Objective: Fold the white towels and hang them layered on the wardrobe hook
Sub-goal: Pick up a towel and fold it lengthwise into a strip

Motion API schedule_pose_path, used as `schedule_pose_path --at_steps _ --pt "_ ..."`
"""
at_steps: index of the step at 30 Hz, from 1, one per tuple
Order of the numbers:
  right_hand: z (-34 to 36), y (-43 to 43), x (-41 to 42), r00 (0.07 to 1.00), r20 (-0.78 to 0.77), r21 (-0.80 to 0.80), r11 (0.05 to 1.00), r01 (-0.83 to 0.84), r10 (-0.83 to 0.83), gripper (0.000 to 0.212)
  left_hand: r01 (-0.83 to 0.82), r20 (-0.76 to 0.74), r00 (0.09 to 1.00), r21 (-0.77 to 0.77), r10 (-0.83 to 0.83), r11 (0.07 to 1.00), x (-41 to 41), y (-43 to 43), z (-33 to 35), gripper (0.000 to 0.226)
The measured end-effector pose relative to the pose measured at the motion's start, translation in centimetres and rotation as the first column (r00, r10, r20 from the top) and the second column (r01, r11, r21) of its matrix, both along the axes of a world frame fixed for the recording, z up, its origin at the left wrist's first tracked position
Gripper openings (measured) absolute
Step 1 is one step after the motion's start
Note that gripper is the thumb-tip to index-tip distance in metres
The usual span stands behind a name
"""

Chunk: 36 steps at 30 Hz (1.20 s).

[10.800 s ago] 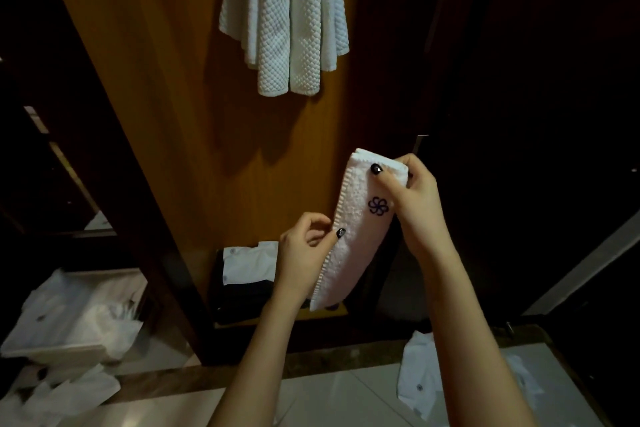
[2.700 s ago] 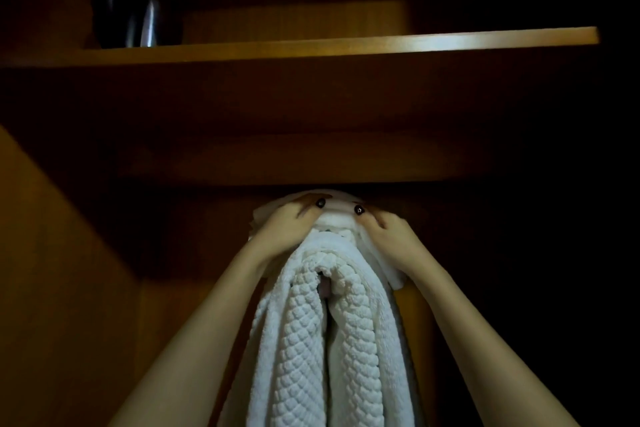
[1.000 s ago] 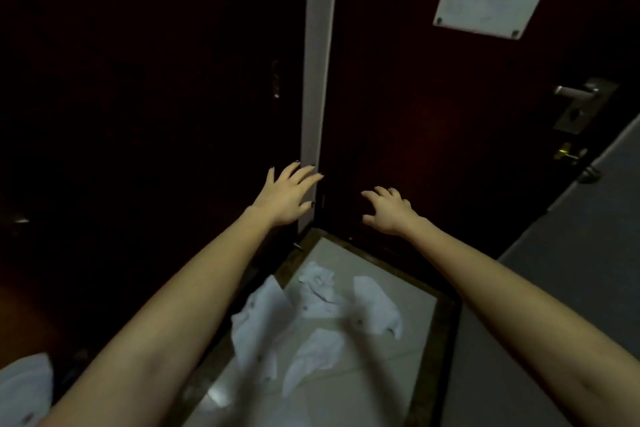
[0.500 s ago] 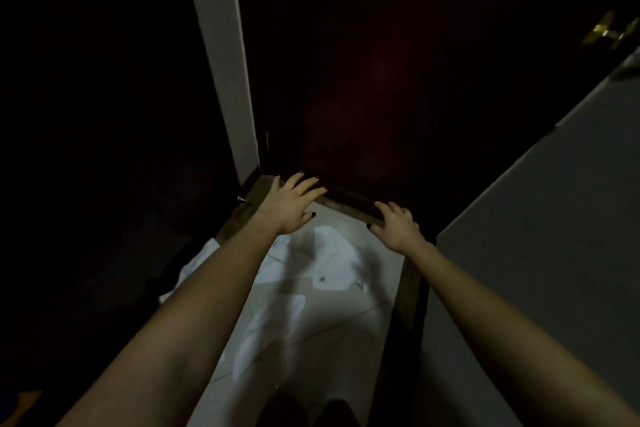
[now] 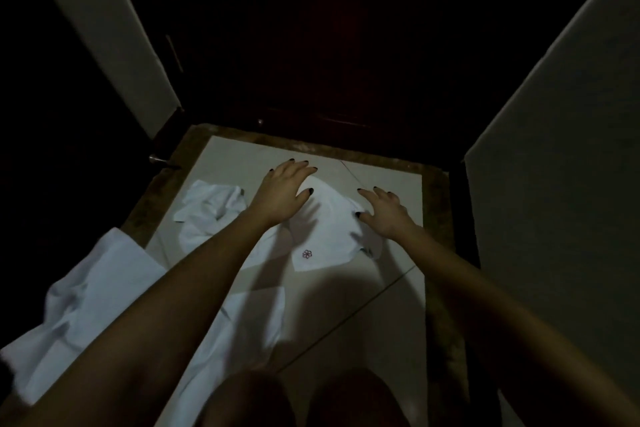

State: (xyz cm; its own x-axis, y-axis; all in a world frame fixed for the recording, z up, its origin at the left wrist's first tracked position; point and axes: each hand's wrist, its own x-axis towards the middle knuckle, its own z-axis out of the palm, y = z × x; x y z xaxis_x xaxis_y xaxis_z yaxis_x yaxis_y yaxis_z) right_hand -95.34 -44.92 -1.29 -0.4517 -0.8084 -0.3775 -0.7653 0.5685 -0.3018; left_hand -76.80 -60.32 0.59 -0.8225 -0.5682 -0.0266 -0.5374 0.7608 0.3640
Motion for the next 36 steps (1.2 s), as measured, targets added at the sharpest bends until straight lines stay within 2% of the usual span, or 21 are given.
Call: schedule_pose_path --at_steps 4,9,11,13,16,18,20,23,26,29,33,36 --pt "-9.1 -0.1 -0.7 1.0 0.014 0.014 1.0 0.008 -0.008 0.064 0.066 0.005 0.998 -0.069 -0.066 0.995 -0.7 -1.5 -8.7 0.047" --pt "-17.3 1.7 -0.5 0.996 0.083 -0.067 0.997 0.029 -0.024 0.067 0.214 0.095 0.975 -0.142 -0.202 0.966 -1.1 -1.2 -16.4 0.045" --pt "-19.7 2.5 -0.4 0.997 0.075 -0.041 0.999 -0.013 0.016 0.064 0.21 0.108 0.974 -0.099 -0.199 0.973 -1.1 -0.9 -18.6 0.045" --pt "-21.5 3.2 -0.5 0.998 0.052 -0.028 0.999 -0.02 0.021 0.057 0.156 0.126 0.98 0.008 -0.156 0.988 -1.0 -0.2 -21.0 0.047" --pt "-23.0 3.4 -0.7 1.0 -0.01 -0.111 0.993 -0.026 0.025 0.035 0.119 0.234 0.959 0.186 -0.161 0.975 -0.2 1.1 -24.4 0.056" --pt "-22.9 3.3 -0.9 1.0 0.017 -0.154 0.988 -0.012 0.015 0.028 0.118 0.259 0.95 0.224 -0.176 0.967 0.5 1.5 -25.8 0.06" --pt "-22.1 3.2 -1.2 0.998 0.067 -0.176 0.984 0.015 -0.003 0.028 0.102 0.235 0.959 0.244 -0.161 0.964 0.5 1.2 -26.1 0.05" --pt "-20.5 3.0 -1.5 0.987 0.152 -0.223 0.971 0.088 -0.055 0.021 0.114 0.249 0.953 0.225 -0.17 0.968 -0.3 1.2 -25.5 0.019" --pt "-18.5 2.8 -2.0 0.96 0.232 -0.253 0.943 0.218 -0.16 0.021 0.074 0.216 0.963 0.36 -0.16 0.93 -0.9 1.3 -24.1 0.019" --pt "-14.7 1.7 -3.5 0.928 0.286 -0.322 0.888 0.327 -0.238 0.02 -0.018 0.046 0.999 0.527 -0.007 0.85 -1.4 0.1 -19.0 0.023" --pt "-7.0 1.5 -3.8 0.747 0.571 -0.34 0.73 0.592 -0.34 0.013 -0.045 -0.152 0.97 0.653 0.189 0.756 -1.6 -1.9 -8.3 0.015" --pt "-0.9 2.3 -1.8 0.639 0.668 -0.249 0.696 0.674 -0.38 0.02 -0.093 -0.187 0.931 0.709 0.314 0.699 -0.9 -1.6 -0.1 0.017"
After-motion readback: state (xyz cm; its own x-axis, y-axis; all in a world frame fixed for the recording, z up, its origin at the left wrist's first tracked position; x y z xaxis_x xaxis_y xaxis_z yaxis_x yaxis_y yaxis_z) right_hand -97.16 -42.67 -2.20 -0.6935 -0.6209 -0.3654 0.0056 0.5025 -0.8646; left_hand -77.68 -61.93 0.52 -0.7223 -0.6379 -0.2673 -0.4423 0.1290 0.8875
